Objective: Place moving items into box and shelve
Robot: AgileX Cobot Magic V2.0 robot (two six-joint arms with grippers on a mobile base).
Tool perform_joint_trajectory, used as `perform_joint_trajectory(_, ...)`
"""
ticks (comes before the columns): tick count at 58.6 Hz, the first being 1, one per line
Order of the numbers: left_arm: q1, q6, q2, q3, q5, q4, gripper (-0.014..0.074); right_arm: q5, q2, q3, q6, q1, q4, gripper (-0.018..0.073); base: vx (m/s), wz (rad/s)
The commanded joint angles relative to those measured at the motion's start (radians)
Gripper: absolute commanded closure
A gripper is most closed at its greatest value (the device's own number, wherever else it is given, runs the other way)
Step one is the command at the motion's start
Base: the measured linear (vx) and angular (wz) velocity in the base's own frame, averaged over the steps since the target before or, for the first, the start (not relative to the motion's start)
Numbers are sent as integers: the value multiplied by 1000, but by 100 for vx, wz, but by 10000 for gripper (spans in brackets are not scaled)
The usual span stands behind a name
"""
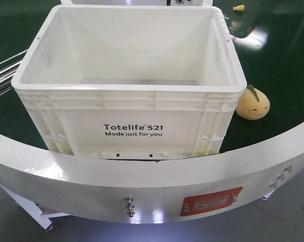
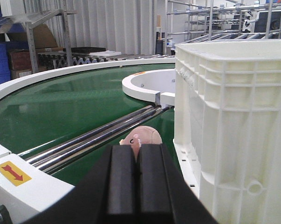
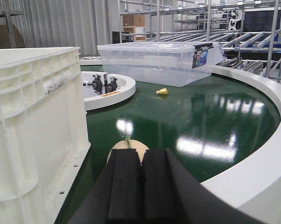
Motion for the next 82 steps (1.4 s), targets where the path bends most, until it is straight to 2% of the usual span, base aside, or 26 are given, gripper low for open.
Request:
perform_joint_trajectory(1,-4,-1,-14,26,-82,-9,619,-81,-14,-30,-7,2,-1,568,0,0)
perform_joint_trajectory(37,-4,-2,-14,26,-82,-9,619,-110,-14,-30,-7,2,-1,568,0,0)
perform_joint_trajectory(45,-4,-3,-14,24,-113,-9,619,-112,-14,-34,-7,2,-1,568,0,0)
perform_joint_trajectory(51,-4,-32,-14,-29,-177,-9,619,-106,-14,-73,-7,2,-1,568,0,0)
perform_joint_trajectory(56,-4,-54,-14,-112,-177,-9,619,-90,-14,-138,-8,2,-5,568,0,0)
perform_joint_trajectory(63,-4,-53,14,-257,-100,-9,619,-49,16,-254,-20,2,-24,568,0,0)
perform_joint_trajectory(73,-4,-53,151,-475,145,-9,619,86,158,-433,-20,2,-42,568,0,0)
perform_joint_trajectory(82,-4,-53,287,-574,315,-9,619,244,307,-544,-19,2,-36,568,0,0)
